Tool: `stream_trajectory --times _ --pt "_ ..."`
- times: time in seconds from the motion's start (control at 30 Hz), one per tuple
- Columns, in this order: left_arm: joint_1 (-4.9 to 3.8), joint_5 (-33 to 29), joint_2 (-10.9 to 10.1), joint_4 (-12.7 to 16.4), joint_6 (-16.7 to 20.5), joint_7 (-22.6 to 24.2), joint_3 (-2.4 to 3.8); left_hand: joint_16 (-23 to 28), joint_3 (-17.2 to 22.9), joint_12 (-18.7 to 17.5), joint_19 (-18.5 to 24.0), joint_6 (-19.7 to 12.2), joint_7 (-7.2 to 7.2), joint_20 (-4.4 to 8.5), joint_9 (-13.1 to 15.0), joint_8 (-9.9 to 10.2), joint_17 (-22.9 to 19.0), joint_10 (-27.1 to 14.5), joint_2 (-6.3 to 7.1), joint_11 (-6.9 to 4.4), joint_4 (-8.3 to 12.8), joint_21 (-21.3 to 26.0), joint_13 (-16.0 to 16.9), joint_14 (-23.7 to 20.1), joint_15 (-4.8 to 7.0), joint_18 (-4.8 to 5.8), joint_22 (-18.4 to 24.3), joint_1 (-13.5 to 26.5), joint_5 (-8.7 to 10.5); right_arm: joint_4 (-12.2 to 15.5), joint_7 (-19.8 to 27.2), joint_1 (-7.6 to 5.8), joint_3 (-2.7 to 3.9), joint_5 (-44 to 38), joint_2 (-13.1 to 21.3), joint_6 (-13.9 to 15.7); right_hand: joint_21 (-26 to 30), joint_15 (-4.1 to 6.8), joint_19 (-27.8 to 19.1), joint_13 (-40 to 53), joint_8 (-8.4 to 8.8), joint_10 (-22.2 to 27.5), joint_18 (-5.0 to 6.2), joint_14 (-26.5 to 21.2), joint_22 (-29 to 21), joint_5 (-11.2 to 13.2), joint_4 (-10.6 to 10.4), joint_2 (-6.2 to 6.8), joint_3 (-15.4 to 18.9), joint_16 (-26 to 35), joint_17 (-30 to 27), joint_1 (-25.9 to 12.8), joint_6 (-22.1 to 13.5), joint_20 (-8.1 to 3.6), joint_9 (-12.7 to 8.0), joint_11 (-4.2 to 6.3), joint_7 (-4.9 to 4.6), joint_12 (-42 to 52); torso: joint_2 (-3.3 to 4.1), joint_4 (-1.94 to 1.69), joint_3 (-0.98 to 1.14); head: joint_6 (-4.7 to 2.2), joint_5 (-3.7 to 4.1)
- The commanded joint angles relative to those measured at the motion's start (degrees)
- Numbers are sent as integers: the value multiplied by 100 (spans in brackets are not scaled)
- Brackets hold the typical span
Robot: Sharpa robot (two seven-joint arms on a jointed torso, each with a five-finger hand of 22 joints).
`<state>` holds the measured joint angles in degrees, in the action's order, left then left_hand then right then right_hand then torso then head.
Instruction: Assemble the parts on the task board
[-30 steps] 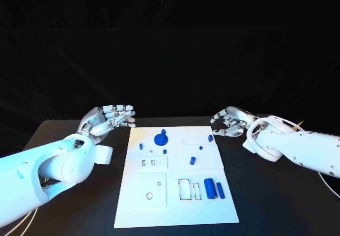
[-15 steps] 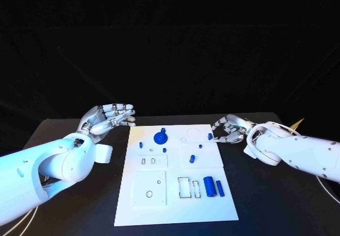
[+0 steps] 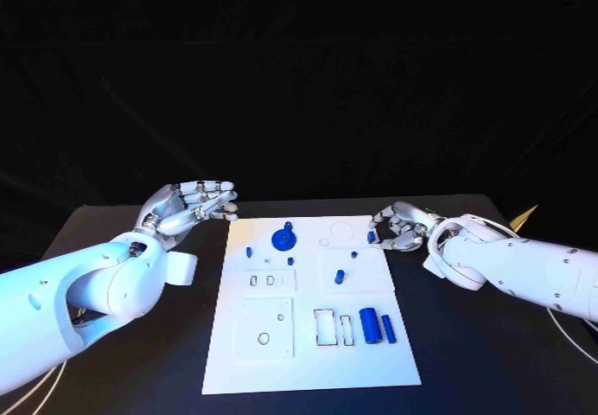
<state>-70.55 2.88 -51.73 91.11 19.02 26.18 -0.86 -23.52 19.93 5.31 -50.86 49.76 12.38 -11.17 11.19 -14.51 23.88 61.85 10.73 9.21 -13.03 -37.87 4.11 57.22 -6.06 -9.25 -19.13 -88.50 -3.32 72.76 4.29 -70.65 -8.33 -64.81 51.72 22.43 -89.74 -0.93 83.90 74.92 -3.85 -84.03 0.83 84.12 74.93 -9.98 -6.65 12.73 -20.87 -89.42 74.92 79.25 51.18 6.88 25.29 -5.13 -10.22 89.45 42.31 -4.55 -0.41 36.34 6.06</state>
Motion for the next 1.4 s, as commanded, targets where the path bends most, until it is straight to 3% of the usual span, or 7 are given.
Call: stream_trajectory --times 0.03,0.3,0.4,0.8,1.03,1.23,1.4 --pt "-2 20 2 21 -110 60 4 -36 34 18 47 -8 -13 1 6 -28 6 -18 12 -18 1 -19 9 -40 14 -106 -5 55 30 -36 -19 8 1 -54 -36 22 -26 -28 610 1508 -45 -597 -83 569 1507 -36 4 -91 -87 -36 1427 8 87 39 8 -25 0 55 23 -8 10 -6 -3" --pt "-2 20 -15 28 -109 55 4 -44 41 21 61 -5 -15 1 10 -32 17 -11 12 -20 7 -33 9 -46 16 -107 -13 52 30 -129 -44 20 1 -51 -122 31 -26 23 610 1508 -106 -597 -83 573 1507 -37 51 -193 -362 -42 1446 1 325 2 17 20 55 55 14 -11 15 27 -8" --pt "-2 21 -26 32 -105 51 4 -44 41 21 61 -5 -15 1 10 -32 17 -11 12 -20 7 -33 9 -46 16 -107 -13 52 30 -166 -45 23 1 -36 -145 60 -26 41 610 1508 -104 -597 -83 575 1507 -37 71 -217 -474 -43 1453 -14 375 -17 9 35 69 55 17 -12 11 -27 -2" --pt "-3 24 -45 42 -101 43 4 -44 41 21 61 -5 -15 1 10 -32 17 -11 12 -20 7 -33 9 -46 16 -107 -13 52 30 -187 -39 30 1 -8 -175 115 -26 152 610 1508 -243 -597 -83 580 1507 58 215 -297 -860 -48 1473 -111 765 -113 52 138 194 55 10 -3 14 38 -6" --pt "-3 24 -50 34 -103 40 4 -44 41 21 61 -5 -15 1 10 -32 17 -11 12 -20 7 -33 9 -46 16 -107 -13 52 30 -152 -1 30 1 5 -169 449 -26 244 610 1508 -447 -597 -83 583 1507 51 321 -383 -983 -52 1486 -196 1036 -201 162 265 335 55 5 -4 14 48 4" --pt "-2 24 -46 9 -107 39 4 -44 41 21 61 -5 -15 1 10 -32 17 -11 12 -20 7 -33 9 -46 16 -107 -13 52 30 -62 -83 28 10 -9 -147 890 -26 251 610 1508 -464 -597 -83 583 1507 50 334 -380 -986 -53 1489 -214 1046 -211 174 278 344 55 -7 7 14 15 -8" --pt "-2 24 -41 -23 -106 38 4 -44 41 21 61 -5 -15 1 10 -32 17 -11 12 -20 7 -33 9 -46 16 -107 -13 52 30 199 -271 -29 30 8 -65 986 -26 251 610 1508 -469 -597 -83 585 1507 44 335 -385 -990 -55 1497 -221 1046 -213 178 283 346 55 -25 7 -2 15 -21"
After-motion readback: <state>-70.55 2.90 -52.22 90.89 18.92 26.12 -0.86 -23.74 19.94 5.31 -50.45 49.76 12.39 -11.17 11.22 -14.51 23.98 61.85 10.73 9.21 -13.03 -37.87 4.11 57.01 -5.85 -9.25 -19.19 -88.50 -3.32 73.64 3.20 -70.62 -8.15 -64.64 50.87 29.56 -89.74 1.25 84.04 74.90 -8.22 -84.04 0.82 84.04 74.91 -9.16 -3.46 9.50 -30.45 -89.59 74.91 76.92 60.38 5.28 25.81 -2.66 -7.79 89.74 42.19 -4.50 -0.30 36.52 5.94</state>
